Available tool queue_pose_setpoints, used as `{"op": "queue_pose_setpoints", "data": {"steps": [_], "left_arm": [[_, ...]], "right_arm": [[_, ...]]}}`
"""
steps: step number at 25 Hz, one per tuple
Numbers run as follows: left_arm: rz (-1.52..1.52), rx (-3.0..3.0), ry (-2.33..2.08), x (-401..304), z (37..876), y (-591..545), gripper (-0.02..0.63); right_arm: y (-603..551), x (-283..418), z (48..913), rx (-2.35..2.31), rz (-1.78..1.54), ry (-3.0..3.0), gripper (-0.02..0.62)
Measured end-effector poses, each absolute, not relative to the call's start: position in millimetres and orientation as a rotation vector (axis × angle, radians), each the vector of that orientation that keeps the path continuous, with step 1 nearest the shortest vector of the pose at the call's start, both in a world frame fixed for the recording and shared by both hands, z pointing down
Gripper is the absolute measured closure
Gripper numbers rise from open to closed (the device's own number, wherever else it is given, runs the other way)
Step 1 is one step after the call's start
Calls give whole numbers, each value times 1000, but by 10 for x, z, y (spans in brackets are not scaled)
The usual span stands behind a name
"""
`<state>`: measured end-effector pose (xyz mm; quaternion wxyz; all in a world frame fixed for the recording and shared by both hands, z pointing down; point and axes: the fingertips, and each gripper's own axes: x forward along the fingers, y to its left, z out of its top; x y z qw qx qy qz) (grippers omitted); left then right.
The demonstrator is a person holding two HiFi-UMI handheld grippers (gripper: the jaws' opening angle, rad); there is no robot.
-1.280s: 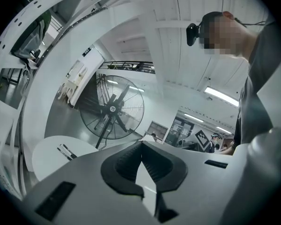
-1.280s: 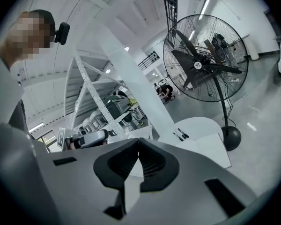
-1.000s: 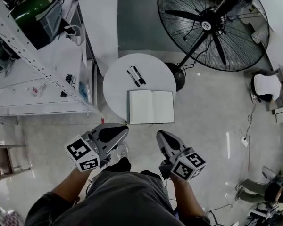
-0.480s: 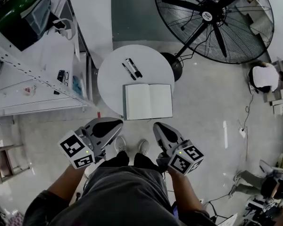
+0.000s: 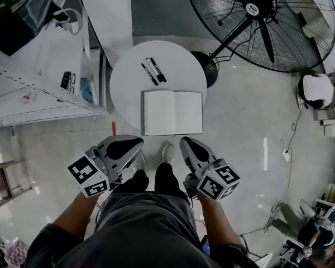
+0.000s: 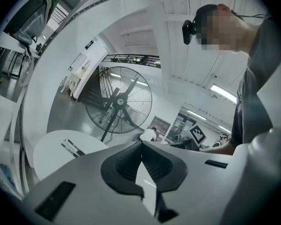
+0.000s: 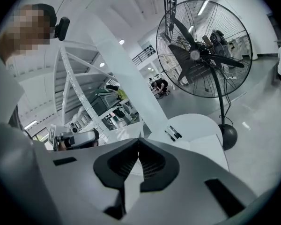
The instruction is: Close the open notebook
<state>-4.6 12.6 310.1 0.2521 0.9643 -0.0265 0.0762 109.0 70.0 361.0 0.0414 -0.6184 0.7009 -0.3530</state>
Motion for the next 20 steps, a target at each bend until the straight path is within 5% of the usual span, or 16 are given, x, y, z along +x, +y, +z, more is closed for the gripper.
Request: {"op": "queue_pose_setpoints", "data": {"steps": [20], "left_arm": [[357, 2537, -172, 1063, 3753, 136, 591]], "right_arm": [[560, 2146, 4512, -1825, -1263, 2153, 574]]}}
